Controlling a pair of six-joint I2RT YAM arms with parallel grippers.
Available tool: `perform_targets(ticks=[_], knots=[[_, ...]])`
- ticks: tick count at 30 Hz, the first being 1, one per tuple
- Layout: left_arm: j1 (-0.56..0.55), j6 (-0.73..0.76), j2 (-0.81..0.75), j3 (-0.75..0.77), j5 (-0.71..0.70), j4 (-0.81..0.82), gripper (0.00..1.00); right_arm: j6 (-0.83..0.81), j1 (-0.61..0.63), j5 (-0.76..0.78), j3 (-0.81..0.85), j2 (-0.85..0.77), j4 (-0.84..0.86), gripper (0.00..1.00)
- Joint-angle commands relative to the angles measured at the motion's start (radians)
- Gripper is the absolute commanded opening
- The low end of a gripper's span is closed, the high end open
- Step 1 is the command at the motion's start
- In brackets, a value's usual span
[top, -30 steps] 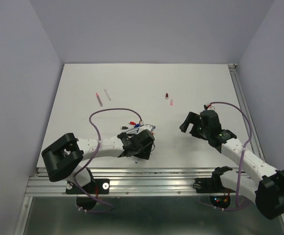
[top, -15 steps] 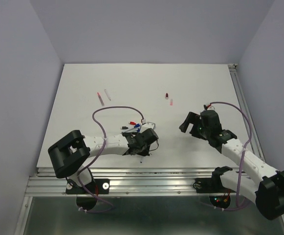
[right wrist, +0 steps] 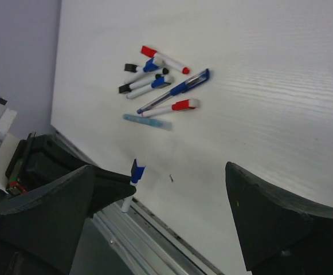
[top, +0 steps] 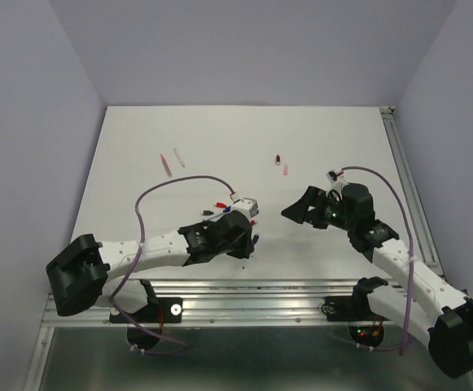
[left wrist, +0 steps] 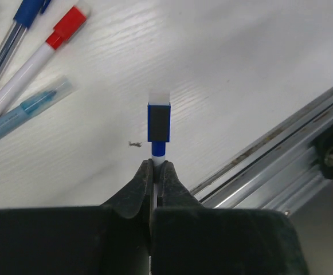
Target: Open the pen caps
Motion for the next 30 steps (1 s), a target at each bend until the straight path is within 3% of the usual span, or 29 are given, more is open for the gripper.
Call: perform_targets(ticks=[1,3,10,20,26,27,29,30], knots=[[-0.003,0.027,-0.072,-0.002,0.018,0.149,0.0,0.08,0.012,-0.256,-0.047,0.051,0.276,1.0],[-0.004,0.027,-0.067,0.015,-0.005,0.152,0.0,0.122,0.034,-0.243,-0.05,0.068,0.358,1.0],[-0.004,0.008,-0.015,0.087,-0.076,0.178,0.0,0.157,0.154,-0.091,-0.005,0.162,0.399,0.98],[-0.004,0.001,-0.073,0.057,-0.087,0.226,0.0,0.195,0.2,-0.032,-0.014,0.28,0.485,0.75],[-0.004,-0.018,-0.073,0.054,-0.102,0.235,0.0,0.225,0.22,-0.057,-0.004,0.343,0.56,0.49],[-0.003,-0.021,-0.072,0.052,-0.106,0.234,0.0,0.226,0.223,-0.062,-0.004,0.351,0.564,0.37],[-0.003,-0.027,-0.072,0.054,-0.122,0.234,0.0,0.228,0.227,-0.066,-0.004,0.354,0.563,0.27],[-0.003,-0.031,-0.072,0.055,-0.131,0.231,0.0,0.228,0.232,-0.066,-0.004,0.351,0.563,0.16]])
